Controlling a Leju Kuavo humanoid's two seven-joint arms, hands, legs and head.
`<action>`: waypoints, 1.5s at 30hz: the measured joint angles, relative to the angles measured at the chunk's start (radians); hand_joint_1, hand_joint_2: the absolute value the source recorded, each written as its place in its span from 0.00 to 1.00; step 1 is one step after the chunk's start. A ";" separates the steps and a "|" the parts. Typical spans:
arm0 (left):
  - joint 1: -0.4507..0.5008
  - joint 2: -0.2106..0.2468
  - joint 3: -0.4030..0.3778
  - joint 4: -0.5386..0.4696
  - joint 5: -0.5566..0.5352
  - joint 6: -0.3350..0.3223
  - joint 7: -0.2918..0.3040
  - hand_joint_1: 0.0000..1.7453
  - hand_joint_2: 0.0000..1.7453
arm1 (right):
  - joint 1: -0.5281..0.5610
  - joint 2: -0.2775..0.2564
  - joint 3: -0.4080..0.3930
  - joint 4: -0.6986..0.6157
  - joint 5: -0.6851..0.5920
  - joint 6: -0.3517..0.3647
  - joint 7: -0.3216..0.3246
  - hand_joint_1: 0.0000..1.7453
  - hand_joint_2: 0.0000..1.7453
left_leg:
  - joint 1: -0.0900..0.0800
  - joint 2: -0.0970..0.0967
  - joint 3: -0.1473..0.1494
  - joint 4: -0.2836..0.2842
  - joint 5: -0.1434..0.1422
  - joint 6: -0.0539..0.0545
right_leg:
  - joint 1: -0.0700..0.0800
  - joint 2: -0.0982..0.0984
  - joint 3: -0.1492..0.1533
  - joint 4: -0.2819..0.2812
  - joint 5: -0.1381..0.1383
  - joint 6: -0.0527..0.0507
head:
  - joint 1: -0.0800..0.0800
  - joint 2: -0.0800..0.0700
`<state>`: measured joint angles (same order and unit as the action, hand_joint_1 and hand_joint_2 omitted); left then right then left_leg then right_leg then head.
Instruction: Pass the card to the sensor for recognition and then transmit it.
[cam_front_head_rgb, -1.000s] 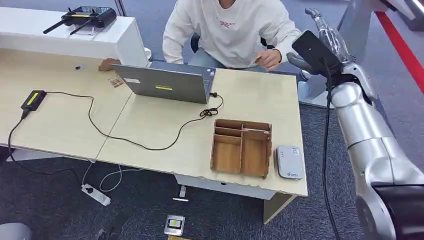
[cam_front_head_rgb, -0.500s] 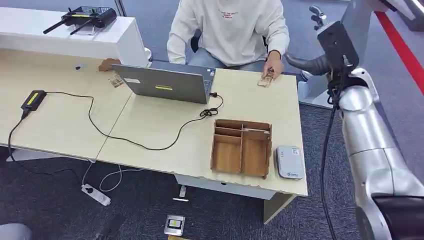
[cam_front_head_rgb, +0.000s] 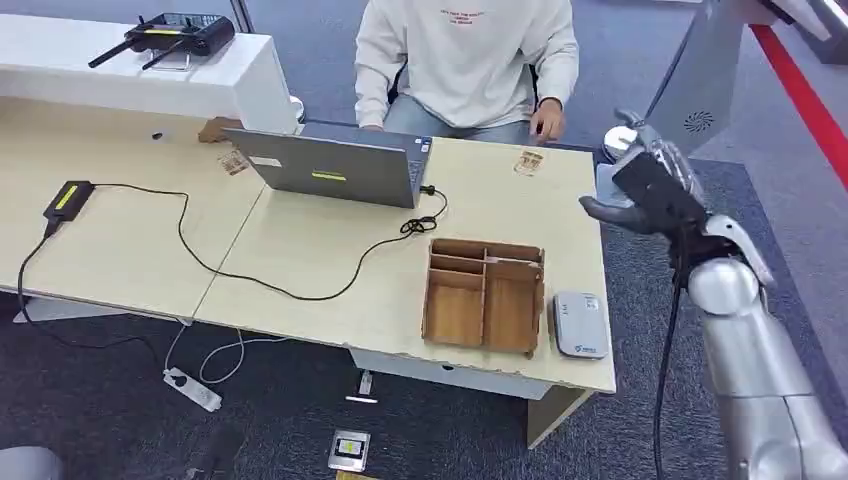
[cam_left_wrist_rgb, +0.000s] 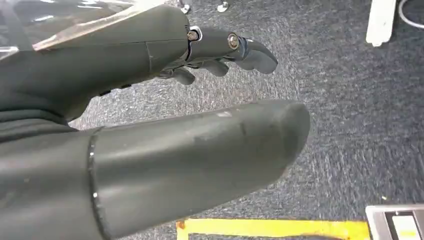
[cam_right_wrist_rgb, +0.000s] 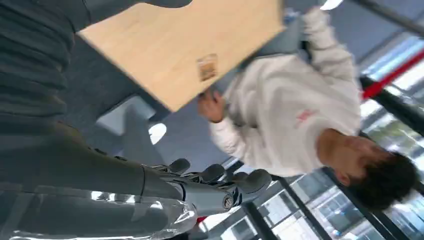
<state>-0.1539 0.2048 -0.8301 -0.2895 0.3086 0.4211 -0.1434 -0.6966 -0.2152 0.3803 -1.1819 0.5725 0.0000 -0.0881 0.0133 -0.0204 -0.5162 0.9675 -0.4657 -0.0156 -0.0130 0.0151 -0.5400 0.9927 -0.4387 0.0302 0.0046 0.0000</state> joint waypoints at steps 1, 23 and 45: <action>0.000 -0.003 0.000 0.000 -0.006 0.000 0.003 0.00 0.00 | 0.039 -0.008 0.001 -0.025 0.063 -0.002 0.000 0.00 1.00 | 0.000 0.000 0.000 0.000 0.000 0.000 | 0.000 0.000 0.000 0.000 0.000 0.000 | 0.000 0.000; -0.006 -0.032 0.019 0.007 -0.034 0.012 0.001 0.00 0.00 | 0.231 -0.001 0.035 -0.183 0.341 -0.054 -0.006 0.00 1.00 | 0.000 0.000 -0.002 0.000 -0.001 0.000 | 0.000 0.001 -0.001 0.000 0.000 0.000 | -0.001 0.000; -0.008 -0.030 0.021 0.008 -0.065 -0.002 -0.003 0.00 0.00 | 0.069 0.089 0.118 -0.002 0.356 -0.077 -0.103 0.00 1.00 | 0.000 0.000 -0.002 0.000 -0.001 0.000 | 0.000 0.000 -0.001 0.000 0.000 0.000 | 0.000 0.000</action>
<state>-0.1621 0.1747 -0.8087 -0.2811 0.2438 0.4188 -0.1465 -0.6280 -0.1259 0.4982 -1.1844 0.9285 -0.0774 -0.1911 0.0132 -0.0201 -0.5184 0.9671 -0.4664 -0.0157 -0.0131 0.0156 -0.5411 0.9930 -0.4390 0.0301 0.0046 0.0000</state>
